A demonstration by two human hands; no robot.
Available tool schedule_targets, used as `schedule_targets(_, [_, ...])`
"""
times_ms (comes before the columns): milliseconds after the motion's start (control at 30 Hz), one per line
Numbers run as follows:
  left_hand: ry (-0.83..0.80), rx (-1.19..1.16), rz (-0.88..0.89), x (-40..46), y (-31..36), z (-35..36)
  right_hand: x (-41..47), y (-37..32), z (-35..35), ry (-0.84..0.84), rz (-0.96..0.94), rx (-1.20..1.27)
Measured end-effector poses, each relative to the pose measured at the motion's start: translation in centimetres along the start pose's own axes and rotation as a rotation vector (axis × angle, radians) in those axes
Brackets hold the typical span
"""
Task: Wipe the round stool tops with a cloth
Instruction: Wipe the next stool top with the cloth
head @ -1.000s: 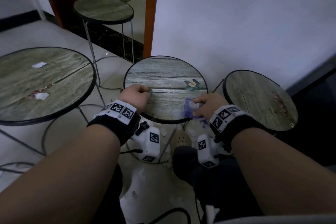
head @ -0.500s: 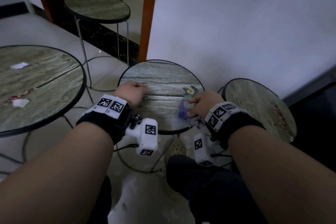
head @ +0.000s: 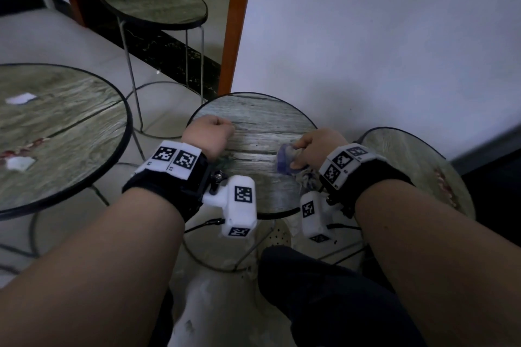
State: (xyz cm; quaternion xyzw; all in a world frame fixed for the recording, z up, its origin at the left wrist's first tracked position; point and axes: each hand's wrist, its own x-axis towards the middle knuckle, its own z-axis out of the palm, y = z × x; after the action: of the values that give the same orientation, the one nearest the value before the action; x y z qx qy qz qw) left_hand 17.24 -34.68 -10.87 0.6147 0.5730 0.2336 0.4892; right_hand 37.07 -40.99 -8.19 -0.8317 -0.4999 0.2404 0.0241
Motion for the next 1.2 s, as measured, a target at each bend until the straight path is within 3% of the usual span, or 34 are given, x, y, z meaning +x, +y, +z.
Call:
schedule_targets(533, [0.076, -0.178, -0.079, 2.4, 0.8, -1.0, 4.5, -1.4, -1.0, 0.020, -0.044, 0.041])
schedule_targets(1200, [0.007, -0.326, -0.101, 5.0, -2.0, -1.0, 9.0, -3.7, -1.8, 0.041, -0.068, 0.024])
